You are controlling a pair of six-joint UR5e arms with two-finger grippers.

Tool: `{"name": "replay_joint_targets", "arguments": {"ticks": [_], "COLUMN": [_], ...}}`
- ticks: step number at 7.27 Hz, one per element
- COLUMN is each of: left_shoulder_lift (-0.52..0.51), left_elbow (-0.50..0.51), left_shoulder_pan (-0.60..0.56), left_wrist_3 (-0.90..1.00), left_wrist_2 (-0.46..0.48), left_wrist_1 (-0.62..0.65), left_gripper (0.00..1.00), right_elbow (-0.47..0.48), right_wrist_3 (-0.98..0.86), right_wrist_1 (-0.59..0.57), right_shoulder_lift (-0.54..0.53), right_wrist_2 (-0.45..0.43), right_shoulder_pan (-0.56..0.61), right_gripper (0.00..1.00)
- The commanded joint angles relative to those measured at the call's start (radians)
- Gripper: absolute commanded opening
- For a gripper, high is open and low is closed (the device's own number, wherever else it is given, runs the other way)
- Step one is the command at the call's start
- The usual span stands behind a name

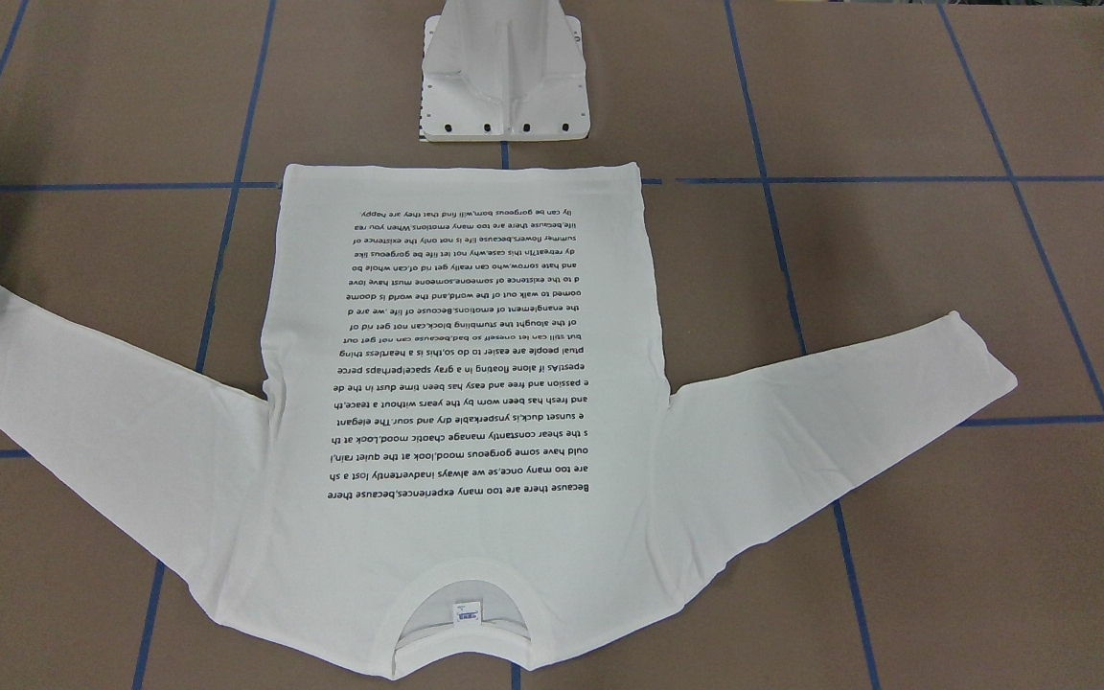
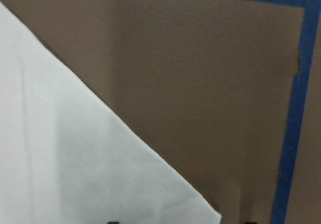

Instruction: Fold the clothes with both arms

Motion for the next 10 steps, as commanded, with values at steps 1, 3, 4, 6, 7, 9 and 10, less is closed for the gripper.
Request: {"name": "replay_joint_targets", "arguments": {"ticks": [1,3,4,6,7,9,10], "left_shoulder_lift": [0.003,0.008,0.009,0.014,0.016,0.016,0.016], "left_elbow": [-0.001,-0.004,-0.003,-0.001,-0.001,-0.003,-0.001], "left_shoulder_pan": [0.000,0.000,-0.002,-0.002,-0.003,-0.003,-0.003], "left_wrist_3": [0.003,0.006,0.006,0.009,0.009,0.009,0.009], "left_wrist_2": [0.000,0.000,0.000,0.000,0.000,0.000,0.000], "left_wrist_1": [0.000,0.000,0.000,-0.002,-0.002,-0.002,-0.002], "left_gripper": [1.00,1.00,1.00,1.00,1.00,1.00,1.00], "right_elbow": [0.000,0.009,0.020,0.053,0.070,0.171,0.197], "right_wrist_3": [-0.001,-0.003,-0.003,-0.004,-0.004,-0.001,0.002], "right_wrist_1": [-0.003,-0.003,-0.002,-0.003,-0.003,-0.006,-0.008], "right_shoulder_lift": [0.001,-0.001,-0.001,-0.002,0.002,-0.004,0.016], "right_wrist_2": [-0.002,-0.001,0.002,0.004,0.007,0.020,0.095], "right_shoulder_pan": [-0.002,-0.002,-0.001,0.001,0.001,0.004,0.030], "right_gripper": [0.28,0.09,0.09,0.06,0.00,0.00,0.00]}}
